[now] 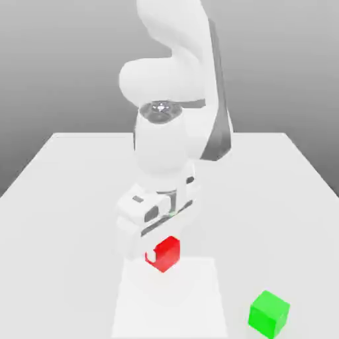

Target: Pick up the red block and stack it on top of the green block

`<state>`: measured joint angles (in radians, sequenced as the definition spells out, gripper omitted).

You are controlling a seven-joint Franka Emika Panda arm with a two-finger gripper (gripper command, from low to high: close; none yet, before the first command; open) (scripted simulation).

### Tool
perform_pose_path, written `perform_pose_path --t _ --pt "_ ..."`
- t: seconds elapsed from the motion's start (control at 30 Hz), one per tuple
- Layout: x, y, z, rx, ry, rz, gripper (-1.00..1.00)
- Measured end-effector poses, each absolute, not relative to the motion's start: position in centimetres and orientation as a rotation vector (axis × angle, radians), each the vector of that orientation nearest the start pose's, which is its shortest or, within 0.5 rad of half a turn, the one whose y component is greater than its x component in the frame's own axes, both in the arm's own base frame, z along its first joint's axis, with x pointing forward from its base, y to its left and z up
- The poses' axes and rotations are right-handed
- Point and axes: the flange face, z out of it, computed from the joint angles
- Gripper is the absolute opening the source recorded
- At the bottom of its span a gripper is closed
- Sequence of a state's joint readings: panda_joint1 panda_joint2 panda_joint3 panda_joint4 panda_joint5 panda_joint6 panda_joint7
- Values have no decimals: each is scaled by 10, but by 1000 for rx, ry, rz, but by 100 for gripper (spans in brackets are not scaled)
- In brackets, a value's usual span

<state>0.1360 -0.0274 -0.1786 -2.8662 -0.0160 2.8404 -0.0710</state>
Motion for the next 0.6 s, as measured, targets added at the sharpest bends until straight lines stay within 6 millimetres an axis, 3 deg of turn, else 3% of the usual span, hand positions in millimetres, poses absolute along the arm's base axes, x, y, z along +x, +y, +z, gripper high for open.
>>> perform_pose_path --t 0.07,0.2,0.43,0.5,0.6 --pt "363 -2 211 -3145 -123 0 -100" --pt "404 44 225 -3150 -310 -5 -100" --pt "455 159 244 -3080 -657 -1 -100" --pt "461 174 230 -3066 -693 1 -100" --pt "462 178 191 -3062 -703 2 -100"
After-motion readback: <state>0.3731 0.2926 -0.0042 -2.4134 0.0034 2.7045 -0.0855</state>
